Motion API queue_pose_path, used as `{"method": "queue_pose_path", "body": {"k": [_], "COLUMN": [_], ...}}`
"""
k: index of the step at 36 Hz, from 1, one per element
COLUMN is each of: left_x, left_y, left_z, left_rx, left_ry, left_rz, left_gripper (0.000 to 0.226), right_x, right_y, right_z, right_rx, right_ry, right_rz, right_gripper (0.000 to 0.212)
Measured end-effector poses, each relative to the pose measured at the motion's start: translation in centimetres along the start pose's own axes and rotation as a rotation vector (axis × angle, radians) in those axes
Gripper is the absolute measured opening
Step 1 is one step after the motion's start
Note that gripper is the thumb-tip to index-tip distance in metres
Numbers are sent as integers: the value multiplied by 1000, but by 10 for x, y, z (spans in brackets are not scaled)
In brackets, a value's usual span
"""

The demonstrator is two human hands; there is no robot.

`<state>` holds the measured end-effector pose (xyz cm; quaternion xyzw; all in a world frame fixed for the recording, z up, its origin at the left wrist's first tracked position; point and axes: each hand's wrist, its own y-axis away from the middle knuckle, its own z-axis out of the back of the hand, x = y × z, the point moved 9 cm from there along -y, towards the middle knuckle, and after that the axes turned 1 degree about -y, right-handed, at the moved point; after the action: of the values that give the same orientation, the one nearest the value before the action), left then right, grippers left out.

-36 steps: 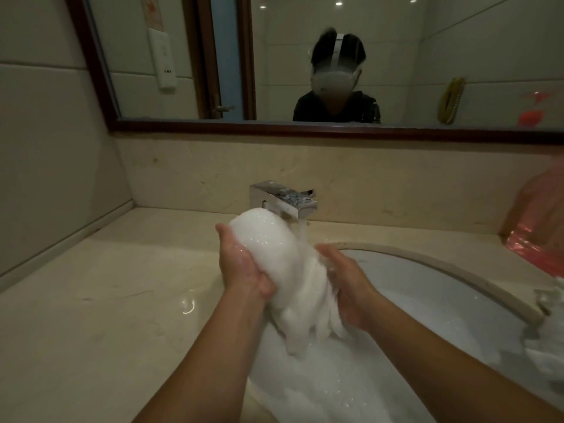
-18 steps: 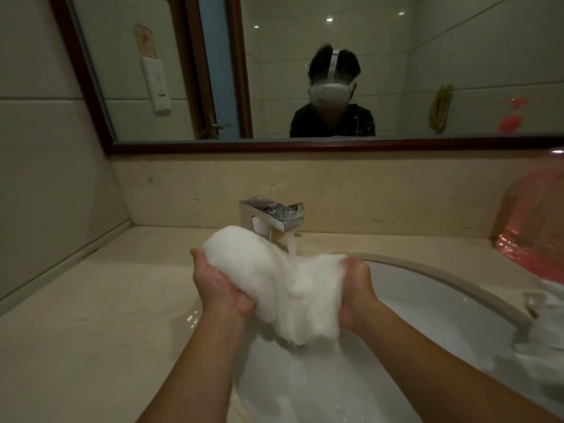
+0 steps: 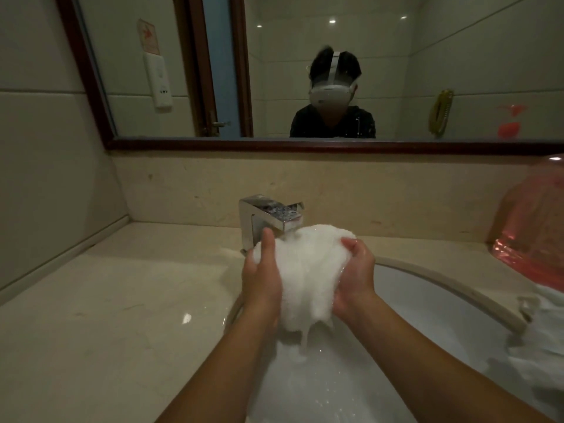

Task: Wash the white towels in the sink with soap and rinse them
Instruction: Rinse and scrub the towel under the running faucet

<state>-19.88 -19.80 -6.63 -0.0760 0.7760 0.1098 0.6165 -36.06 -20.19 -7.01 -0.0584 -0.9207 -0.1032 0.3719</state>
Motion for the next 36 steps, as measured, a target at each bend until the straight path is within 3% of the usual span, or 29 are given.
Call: {"method": "queue_pose_path", "body": {"k": [4, 8, 11, 16, 20, 23, 25, 30, 34, 36], "left_x": [0, 5, 11, -5, -9, -13, -16, -22, -14, -10], "left_y": [0, -9, -14, -10, -8, -3, 0, 4, -1, -4], "left_z": [0, 5, 8, 0, -6, -7, -10, -9, -14, -15], "left_rx": [-41, -47, -67, -61, 2, 4, -1, -86, -15, -2], "left_ry": [-174, -121, -74, -108, -168, -180, -204, -255, -176, -177], "left_rz": [17, 9, 19, -88, -154, -186, -234, -326, -213, -195], "left_gripper": [92, 104, 81, 55, 50, 49, 47, 79, 56, 58], "right_x": [-11, -12, -7, -4, -16, -11, -7, -1, 0, -1], "right_y": [6, 6, 7, 10, 2, 12, 14, 21, 21, 21], "right_z": [-2, -5, -9, -18, -15, -25, -27, -29, -24, -23], "right_rx": [-15, 1, 18, 52, 84, 121, 112, 62, 18, 1], "right_ry": [44, 111, 235, 667, 711, 739, 736, 743, 761, 767], "right_rz": [-23, -23, 28, 200, 162, 222, 269, 378, 404, 412], "right_gripper": [34, 35, 36, 48, 71, 36, 27, 28, 34, 46]}}
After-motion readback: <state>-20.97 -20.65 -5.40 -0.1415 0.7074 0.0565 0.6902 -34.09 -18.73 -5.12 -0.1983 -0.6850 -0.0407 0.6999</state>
